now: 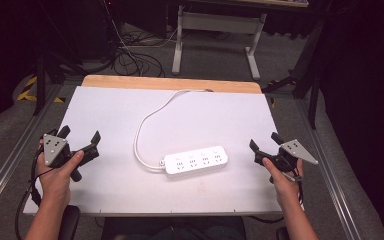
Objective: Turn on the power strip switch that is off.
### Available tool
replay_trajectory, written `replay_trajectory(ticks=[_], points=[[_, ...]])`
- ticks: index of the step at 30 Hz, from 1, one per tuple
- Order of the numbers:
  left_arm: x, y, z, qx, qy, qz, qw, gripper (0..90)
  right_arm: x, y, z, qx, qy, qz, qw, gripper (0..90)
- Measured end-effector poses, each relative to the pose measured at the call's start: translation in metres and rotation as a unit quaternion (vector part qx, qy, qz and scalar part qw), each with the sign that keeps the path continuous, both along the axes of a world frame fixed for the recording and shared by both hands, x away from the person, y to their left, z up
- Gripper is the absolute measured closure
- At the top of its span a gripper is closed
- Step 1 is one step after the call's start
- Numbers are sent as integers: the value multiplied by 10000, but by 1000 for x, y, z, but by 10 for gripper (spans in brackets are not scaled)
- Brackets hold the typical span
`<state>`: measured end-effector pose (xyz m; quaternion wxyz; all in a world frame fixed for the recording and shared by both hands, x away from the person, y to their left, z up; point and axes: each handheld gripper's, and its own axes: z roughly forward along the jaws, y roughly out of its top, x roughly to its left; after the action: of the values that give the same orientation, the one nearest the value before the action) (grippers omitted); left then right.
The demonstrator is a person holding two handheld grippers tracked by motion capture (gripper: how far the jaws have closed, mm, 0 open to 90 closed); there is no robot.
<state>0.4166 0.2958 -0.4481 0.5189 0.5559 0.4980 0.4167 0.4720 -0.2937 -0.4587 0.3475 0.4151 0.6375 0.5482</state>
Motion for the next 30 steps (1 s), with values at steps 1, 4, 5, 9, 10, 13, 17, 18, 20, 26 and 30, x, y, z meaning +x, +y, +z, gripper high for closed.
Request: replay_trajectory(ticks=[1, 4, 5, 9, 10, 13, 17, 18, 20, 26, 30], points=[[0, 0, 0, 1, 1, -1, 10000, 44, 0, 0, 0, 9, -3, -4, 10000, 108], [0, 0, 0, -8, -1, 7, 10000, 44, -1, 0, 0, 9, -14, -3, 10000, 109], [0, 0, 0, -29, -2, 11, 10000, 44, -1, 0, 0, 10, -13, -4, 10000, 109], [0, 1, 0, -32, 4, 8, 10000, 44, 0, -1, 1, 65, 7, -93, 9999, 129], [0, 1, 0, -32, 4, 8, 10000, 44, 0, -1, 1, 52, -11, -93, 9999, 188], [1, 0, 0, -35, 3, 3, 10000, 44, -2, -2, 3, 97, -82, -73, 9999, 374], [1, 0, 0, -36, 5, -3, 10000, 44, -3, -3, 5, 83, -166, -39, 9998, 457], [1, 0, 0, -36, 5, -2, 10000, 44, -4, -3, 5, 72, -189, -21, 9998, 475], [1, 0, 0, -37, 5, -5, 10000, 44, -4, -3, 6, 68, -186, 26, 9998, 525], [1, 0, 0, -32, 4, -14, 10000, 44, -6, -3, 8, 102, -144, 124, 9998, 663], [1, 0, 0, -34, 12, -22, 10000, 45, -8, -2, 11, 46, -223, 178, 9996, 795]])
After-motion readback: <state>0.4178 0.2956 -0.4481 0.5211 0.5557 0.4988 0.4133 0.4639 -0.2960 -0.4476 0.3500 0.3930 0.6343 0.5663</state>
